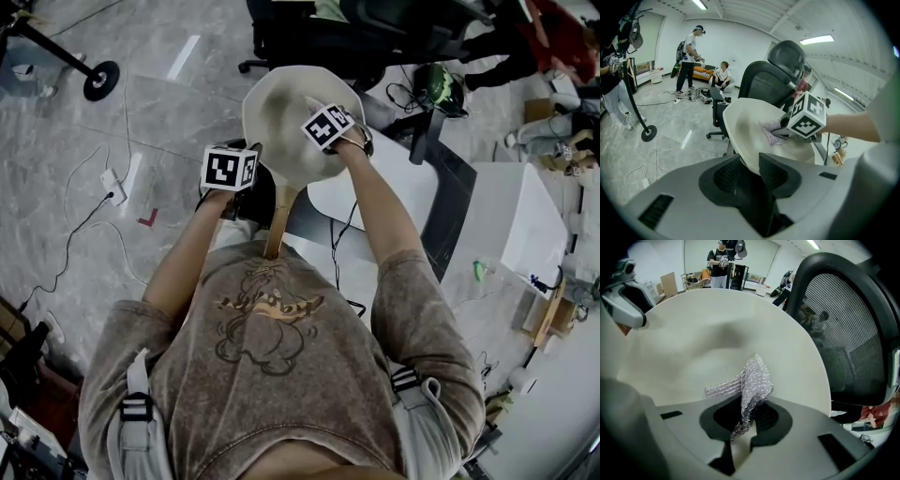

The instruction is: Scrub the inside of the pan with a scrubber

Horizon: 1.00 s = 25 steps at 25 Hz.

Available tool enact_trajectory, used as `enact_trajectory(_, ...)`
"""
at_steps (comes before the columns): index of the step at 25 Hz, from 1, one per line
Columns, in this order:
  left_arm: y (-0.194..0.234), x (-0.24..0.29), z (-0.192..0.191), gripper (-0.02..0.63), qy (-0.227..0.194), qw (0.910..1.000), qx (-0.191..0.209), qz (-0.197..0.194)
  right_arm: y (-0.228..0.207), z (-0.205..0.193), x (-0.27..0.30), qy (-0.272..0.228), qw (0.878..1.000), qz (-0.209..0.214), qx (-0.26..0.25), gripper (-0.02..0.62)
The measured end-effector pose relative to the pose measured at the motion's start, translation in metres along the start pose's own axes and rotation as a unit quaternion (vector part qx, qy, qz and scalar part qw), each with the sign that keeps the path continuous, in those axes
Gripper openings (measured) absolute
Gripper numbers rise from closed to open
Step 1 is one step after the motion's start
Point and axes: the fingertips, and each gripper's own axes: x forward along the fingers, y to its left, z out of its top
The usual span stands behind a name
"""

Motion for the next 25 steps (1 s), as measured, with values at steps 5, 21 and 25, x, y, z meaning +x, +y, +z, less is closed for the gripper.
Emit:
enact_trajectory(5,0.000,0.000,0.000,0.140,0.000,1.0000,0.002,0.000,0.013,-0.006,-0.005,0.011,0.999,0.028,0.023,0.066)
enact_trajectory(21,0.001,0.000,0.000,0.140,0.006,0.9999,0.005,0.007,0.084,0.022,-0.015,-0.008,0.996,0.088,-0.028,0.066)
enact_trajectory(25,0.000,0.001,0.000,0.140,0.009,0.9999,0.005,0.010,0.103,0.037,-0.017,-0.023,0.995,0.063,-0.074,0.064)
